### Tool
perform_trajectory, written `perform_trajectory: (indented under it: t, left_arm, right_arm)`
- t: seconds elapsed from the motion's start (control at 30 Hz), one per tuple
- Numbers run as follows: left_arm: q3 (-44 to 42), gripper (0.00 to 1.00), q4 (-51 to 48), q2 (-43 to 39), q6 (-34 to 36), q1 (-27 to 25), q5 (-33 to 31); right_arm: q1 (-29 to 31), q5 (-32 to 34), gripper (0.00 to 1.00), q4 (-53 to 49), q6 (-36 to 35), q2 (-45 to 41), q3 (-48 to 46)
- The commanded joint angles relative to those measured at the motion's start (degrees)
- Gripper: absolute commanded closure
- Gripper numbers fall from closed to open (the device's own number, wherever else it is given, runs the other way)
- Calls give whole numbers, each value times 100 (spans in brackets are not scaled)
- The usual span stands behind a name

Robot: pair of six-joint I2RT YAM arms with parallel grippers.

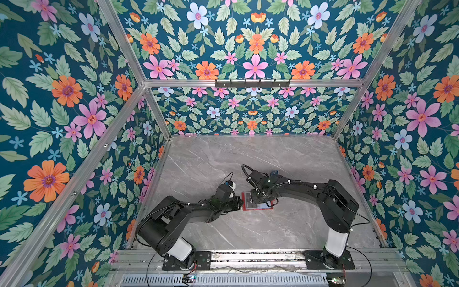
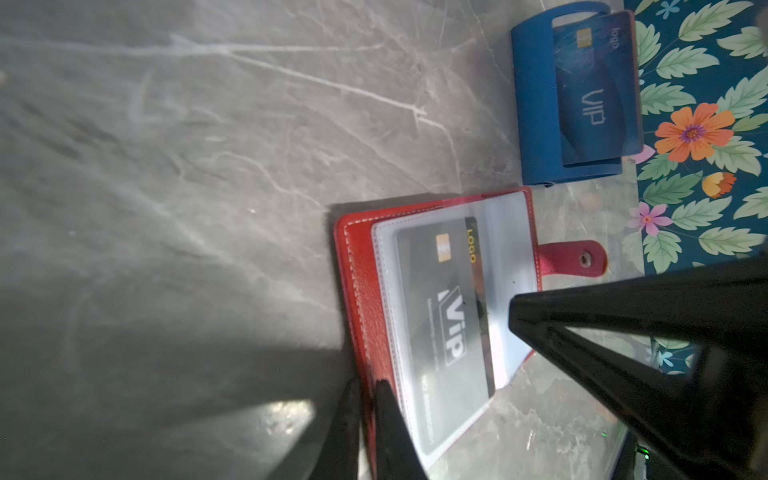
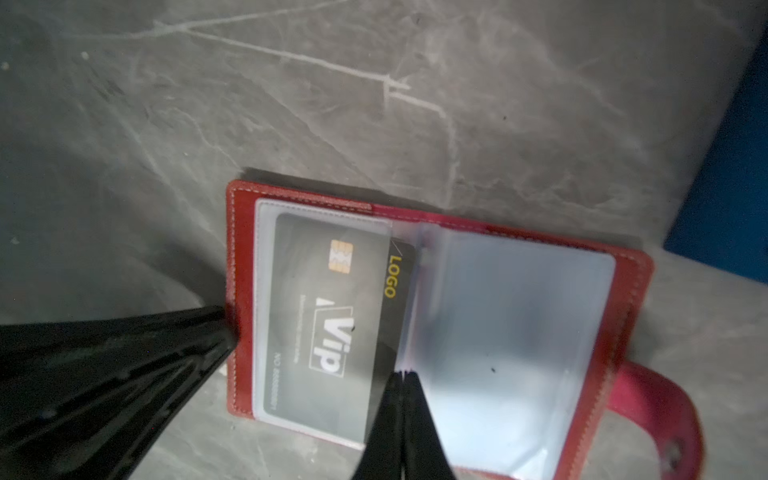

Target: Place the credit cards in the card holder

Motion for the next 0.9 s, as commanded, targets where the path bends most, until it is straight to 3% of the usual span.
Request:
perform_trajectory:
  t: [0.0, 0.33, 0.63, 0.87]
  left_arm:
    - [-44, 87, -731, 23, 82, 1, -168]
    - [-44, 87, -715, 41, 98, 5, -150]
    - [-21, 87, -701, 53, 117, 1, -113]
    - [21, 87, -755, -22, 128, 6, -154]
  right_arm:
    - [7, 203, 95, -230, 89, 81, 114]
    - [8, 224, 95, -321, 112, 303, 205]
    - [1, -328, 86, 130, 145, 241, 44]
    - [-2, -340, 82, 239, 190, 0, -110]
